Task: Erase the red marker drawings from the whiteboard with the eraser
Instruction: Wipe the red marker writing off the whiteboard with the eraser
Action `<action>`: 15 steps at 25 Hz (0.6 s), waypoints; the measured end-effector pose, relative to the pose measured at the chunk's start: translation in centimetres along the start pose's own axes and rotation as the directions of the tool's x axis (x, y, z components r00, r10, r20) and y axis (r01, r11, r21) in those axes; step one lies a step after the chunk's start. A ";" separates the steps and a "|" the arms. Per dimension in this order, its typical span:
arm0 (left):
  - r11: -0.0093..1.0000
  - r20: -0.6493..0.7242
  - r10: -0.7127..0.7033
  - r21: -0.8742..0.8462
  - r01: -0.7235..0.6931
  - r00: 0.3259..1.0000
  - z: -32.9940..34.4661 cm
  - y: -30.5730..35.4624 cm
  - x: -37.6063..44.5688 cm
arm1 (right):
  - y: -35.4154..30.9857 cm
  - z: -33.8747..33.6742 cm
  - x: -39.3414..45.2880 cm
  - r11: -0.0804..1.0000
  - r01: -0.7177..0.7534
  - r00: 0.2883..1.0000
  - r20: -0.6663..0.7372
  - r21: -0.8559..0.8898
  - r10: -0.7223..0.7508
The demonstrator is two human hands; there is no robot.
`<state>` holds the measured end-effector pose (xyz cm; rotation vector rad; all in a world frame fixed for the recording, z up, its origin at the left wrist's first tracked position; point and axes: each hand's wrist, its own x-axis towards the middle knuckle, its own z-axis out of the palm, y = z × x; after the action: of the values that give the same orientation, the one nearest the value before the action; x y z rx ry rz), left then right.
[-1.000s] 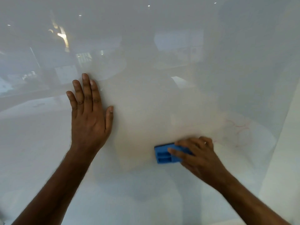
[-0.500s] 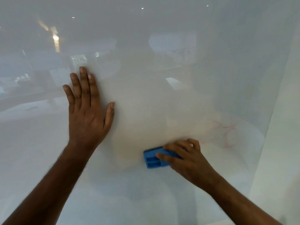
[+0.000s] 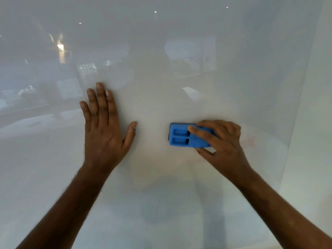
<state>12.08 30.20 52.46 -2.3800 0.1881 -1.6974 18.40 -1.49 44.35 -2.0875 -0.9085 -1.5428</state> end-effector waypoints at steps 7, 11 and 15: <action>1.000 -0.002 0.018 0.015 -0.018 1.000 0.7 1.1 -0.3 | 1.6 1.2 -11.4 0.937 0.341 0.910 0.277 -0.077 -0.309; 1.000 -0.009 0.013 0.019 -0.013 1.000 0.9 1.2 -0.4 | 4.3 -1.2 -7.7 0.958 0.262 0.954 0.182 -0.117 -0.239; 0.999 -0.026 0.000 0.042 0.002 1.000 1.3 1.4 -0.4 | 4.5 -2.3 -0.8 0.990 0.091 0.996 0.012 -0.107 -0.090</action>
<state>13.20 29.06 51.34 -2.3295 0.1541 -1.7163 19.75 -6.43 44.59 -2.1537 -0.9545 -1.6658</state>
